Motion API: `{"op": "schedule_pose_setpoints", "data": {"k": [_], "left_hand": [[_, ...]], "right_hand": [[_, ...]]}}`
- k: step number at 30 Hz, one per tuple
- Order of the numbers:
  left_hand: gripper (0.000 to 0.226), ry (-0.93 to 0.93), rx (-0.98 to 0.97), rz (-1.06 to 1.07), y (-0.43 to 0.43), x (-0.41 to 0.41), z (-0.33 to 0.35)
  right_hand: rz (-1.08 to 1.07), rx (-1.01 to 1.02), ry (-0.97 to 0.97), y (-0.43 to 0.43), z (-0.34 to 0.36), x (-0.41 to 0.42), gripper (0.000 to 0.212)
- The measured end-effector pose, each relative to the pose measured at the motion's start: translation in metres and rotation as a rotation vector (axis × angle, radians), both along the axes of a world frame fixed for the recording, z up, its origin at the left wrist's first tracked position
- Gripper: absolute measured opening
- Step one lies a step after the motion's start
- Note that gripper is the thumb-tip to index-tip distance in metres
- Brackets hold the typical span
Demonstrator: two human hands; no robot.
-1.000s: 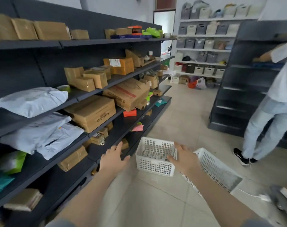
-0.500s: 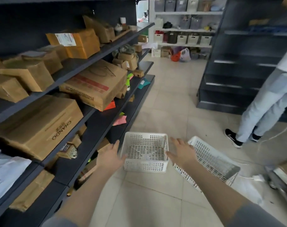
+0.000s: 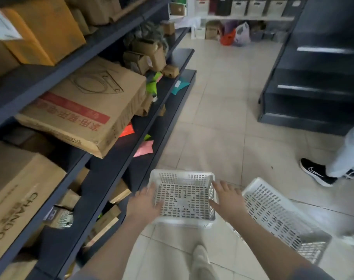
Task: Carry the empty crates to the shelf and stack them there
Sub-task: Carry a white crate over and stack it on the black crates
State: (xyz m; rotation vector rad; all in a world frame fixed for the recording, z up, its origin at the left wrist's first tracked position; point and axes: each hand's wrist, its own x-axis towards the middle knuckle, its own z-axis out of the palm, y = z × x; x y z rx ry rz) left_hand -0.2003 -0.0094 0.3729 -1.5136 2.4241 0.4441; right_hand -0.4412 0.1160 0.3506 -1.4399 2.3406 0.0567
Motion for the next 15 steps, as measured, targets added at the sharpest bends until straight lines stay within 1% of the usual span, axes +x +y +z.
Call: {"op": "schedule_pose_setpoints", "data": {"k": [4, 7, 11, 15], "left_hand": [[0.072, 0.019, 0.048, 0.043, -0.05, -0.035, -0.046], [0.074, -0.018, 0.142, 0.048, -0.074, -0.053, -0.09], [0.077, -0.097, 0.2, 0.009, -0.093, -0.059, -0.165], [0.079, -0.112, 0.263, 0.015, -0.118, -0.055, -0.248]], "right_hand": [[0.009, 0.066, -0.002, -0.049, -0.043, -0.035, 0.07], [0.03, 0.135, -0.016, -0.072, -0.082, -0.052, 0.067], [-0.02, 0.218, -0.03, -0.089, -0.148, -0.064, 0.068], [-0.079, 0.29, -0.04, -0.108, -0.226, -0.07, 0.067]]}}
